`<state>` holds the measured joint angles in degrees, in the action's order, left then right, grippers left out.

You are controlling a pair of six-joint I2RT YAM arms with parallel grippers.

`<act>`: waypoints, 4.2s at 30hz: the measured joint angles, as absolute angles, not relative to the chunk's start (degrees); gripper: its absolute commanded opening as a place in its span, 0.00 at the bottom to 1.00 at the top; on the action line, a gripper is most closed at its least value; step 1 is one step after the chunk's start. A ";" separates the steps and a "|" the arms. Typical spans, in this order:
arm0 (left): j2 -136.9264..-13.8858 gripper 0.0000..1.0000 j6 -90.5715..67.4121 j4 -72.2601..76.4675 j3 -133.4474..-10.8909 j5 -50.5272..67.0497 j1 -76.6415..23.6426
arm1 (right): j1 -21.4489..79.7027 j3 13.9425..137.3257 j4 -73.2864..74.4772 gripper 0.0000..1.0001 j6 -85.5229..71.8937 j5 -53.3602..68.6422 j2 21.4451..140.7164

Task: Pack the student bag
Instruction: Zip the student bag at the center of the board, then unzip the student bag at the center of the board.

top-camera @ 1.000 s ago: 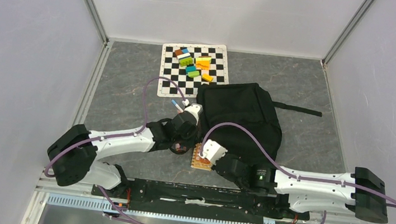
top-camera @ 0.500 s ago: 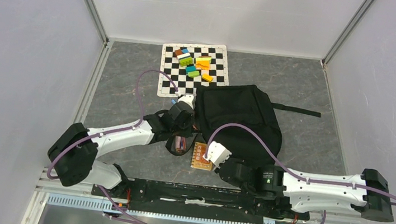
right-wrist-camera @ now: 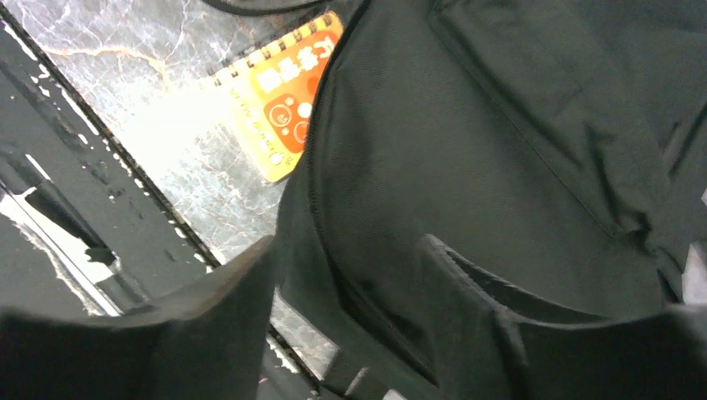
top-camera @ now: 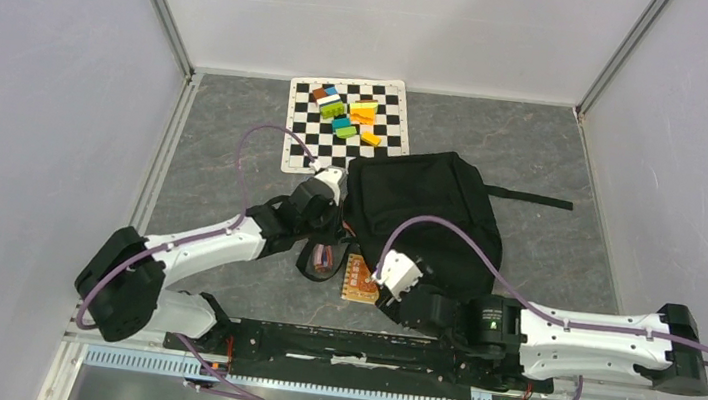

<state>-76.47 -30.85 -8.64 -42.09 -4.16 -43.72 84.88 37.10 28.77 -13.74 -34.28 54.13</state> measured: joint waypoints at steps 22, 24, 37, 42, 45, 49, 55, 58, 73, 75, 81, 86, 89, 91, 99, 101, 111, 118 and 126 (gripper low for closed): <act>-76.60 0.87 -22.31 -9.50 -50.68 2.81 -42.02 | 38.63 46.78 30.72 0.73 -14.24 -22.70 57.36; -81.14 0.83 -22.44 -9.72 -53.15 2.48 -42.02 | 32.84 47.16 28.64 0.69 -12.73 -19.18 61.54; -87.70 0.75 -30.63 -5.17 -52.80 1.69 -42.02 | 23.81 57.01 21.87 0.60 -4.75 -14.15 82.21; -89.27 0.75 -33.47 -3.53 -51.11 1.93 -42.02 | 23.57 58.85 20.12 0.61 -3.03 -13.85 85.86; -90.02 0.68 -34.83 -1.78 -50.15 2.42 -42.02 | 23.57 59.13 19.68 0.59 -2.48 -13.72 87.79; -91.37 0.62 -35.88 0.75 -49.25 3.42 -41.85 | 23.57 59.13 19.68 0.49 -1.98 -13.72 89.84; -92.27 0.61 -37.15 2.68 -48.34 3.79 -41.78 | 23.57 59.13 19.25 0.14 -1.34 -13.74 91.37; -92.23 0.57 -38.13 3.84 -47.53 3.88 -41.80 | 23.59 59.13 19.00 0.00 -1.58 -13.65 91.46; -92.23 0.42 -39.44 6.13 -45.78 6.42 -42.22 | 27.03 55.51 17.19 0.00 -4.93 -12.27 85.19; -92.27 0.41 -39.44 6.31 -45.69 6.52 -42.24 | 28.47 55.48 16.99 0.00 -5.32 -12.29 85.01; -92.31 0.40 -39.44 7.22 -45.54 6.72 -42.57 | 32.34 55.48 16.51 0.00 -6.46 -12.56 85.23; -92.36 0.40 -39.42 8.80 -44.97 7.42 -43.42 | 37.21 55.86 16.10 0.00 -7.94 -12.49 87.48; -92.36 0.39 -39.42 9.85 -44.23 7.75 -44.23 | 39.66 55.92 16.12 0.00 -8.58 -12.78 88.75; -92.36 0.39 -39.40 10.68 -43.57 7.81 -44.69 | 40.77 55.94 16.14 0.00 -8.95 -13.21 89.34; -91.37 0.51 -39.40 14.22 -40.77 7.73 -45.74 | 42.87 56.07 16.16 0.00 -11.05 -14.37 89.71; -89.78 0.58 -39.38 14.44 -39.97 7.64 -46.04 | 43.09 56.07 16.43 0.00 -11.55 -15.49 89.27; -78.17 0.74 -39.24 12.58 -38.96 5.30 -47.75 | 40.71 57.08 19.38 0.00 -12.60 -19.09 86.32; -79.44 0.68 -40.97 8.27 -38.85 1.74 -50.81 | 40.05 57.10 19.94 0.00 -12.84 -19.11 85.03; -81.89 0.62 -46.04 4.84 -38.70 -3.22 -53.43 | 40.05 57.10 20.51 0.00 -12.84 -19.11 84.64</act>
<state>-81.89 -46.04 4.84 -38.70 -3.22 -53.43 40.05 57.10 20.51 -12.84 -19.11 84.64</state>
